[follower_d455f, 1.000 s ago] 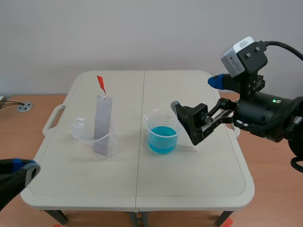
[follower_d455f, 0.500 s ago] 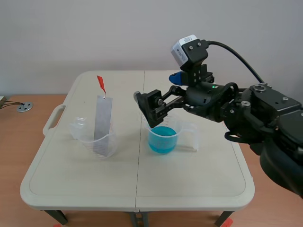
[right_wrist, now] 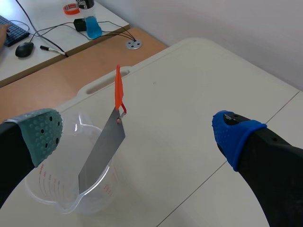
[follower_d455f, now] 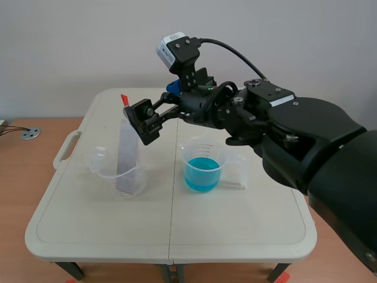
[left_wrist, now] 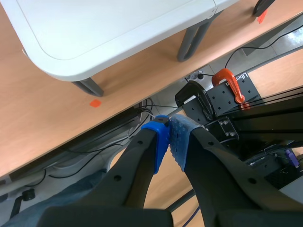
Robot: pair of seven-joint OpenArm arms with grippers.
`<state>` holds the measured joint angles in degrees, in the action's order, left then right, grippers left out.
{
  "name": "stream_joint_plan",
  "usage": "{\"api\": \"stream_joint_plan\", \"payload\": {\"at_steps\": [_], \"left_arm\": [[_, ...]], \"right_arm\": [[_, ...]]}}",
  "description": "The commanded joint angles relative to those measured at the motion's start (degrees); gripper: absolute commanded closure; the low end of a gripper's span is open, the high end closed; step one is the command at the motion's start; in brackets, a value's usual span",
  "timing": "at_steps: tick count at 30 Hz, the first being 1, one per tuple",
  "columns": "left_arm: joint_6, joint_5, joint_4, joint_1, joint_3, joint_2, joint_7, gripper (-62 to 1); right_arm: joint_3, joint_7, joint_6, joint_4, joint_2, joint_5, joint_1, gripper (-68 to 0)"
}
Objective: Hold the metal plate by the orange handle, dip it into the blue solution, take it out and point at it, then put the plate back in the beaker on the left.
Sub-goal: 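Lift the metal plate out of the left beaker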
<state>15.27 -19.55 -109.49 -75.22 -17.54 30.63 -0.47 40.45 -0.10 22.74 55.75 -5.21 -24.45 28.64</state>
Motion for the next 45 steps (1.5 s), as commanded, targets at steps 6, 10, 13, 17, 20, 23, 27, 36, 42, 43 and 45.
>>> {"api": "stream_joint_plan", "payload": {"at_steps": [6, 10, 13, 17, 20, 23, 27, 36, 42, 43, 45], "left_arm": [[0.35, -0.35, -0.81, -0.22, 0.11, -0.13, -0.72, -4.3], [0.35, -0.35, -0.81, -0.22, 0.11, -0.13, -0.72, -4.3], [0.35, -0.35, -0.81, -0.22, 0.11, -0.13, -0.72, -4.3], [0.35, -0.35, -0.81, -0.22, 0.11, -0.13, -0.72, -4.3], [0.35, -0.35, -0.81, -0.22, 0.11, -0.13, -0.72, -4.3], [0.35, -0.35, -0.81, -0.22, 0.11, -0.13, -0.72, -4.3], [0.35, -0.35, -0.81, -0.22, 0.11, -0.13, -0.72, -4.3], [0.35, -0.35, -0.81, -0.22, 0.11, -0.13, -0.72, -4.3], [0.35, -0.35, -0.81, -0.22, 0.11, -0.13, -0.72, -4.3], [0.35, -0.35, -0.81, -0.22, 0.11, -0.13, -0.72, -4.3], [0.35, -0.35, -0.81, -0.22, 0.11, -0.13, -0.72, -4.3]], "right_arm": [[2.45, 0.83, 1.27, -6.71, 5.99, -0.39, 5.86, -66.3], [2.82, 0.87, 1.27, -11.17, 8.94, -0.39, 7.76, -66.3], [2.93, 1.09, 1.27, -14.75, 11.02, -0.37, 9.27, -66.3], [3.41, 1.11, 1.29, -18.32, 12.9, -0.35, 10.58, -66.3], [3.41, 1.11, 1.27, -18.53, 13.18, -0.17, 10.4, -66.3], [3.41, 2.12, 1.25, -18.53, 13.18, -0.2, 10.4, -66.3], [3.41, 3.26, 0.61, -18.53, 13.16, -0.17, 10.4, -66.3], [3.41, 4.52, 0.61, -18.53, 13.16, -0.17, 10.21, -49.7], [3.41, 6.08, 0.59, -18.53, 13.14, -0.17, 10.08, -41.1], [3.41, 6.14, 0.59, -18.53, 13.14, -0.17, 10.08, -38.7], [3.41, 6.36, 0.59, -18.53, 13.03, -0.17, 10.08, -34.3]]}}
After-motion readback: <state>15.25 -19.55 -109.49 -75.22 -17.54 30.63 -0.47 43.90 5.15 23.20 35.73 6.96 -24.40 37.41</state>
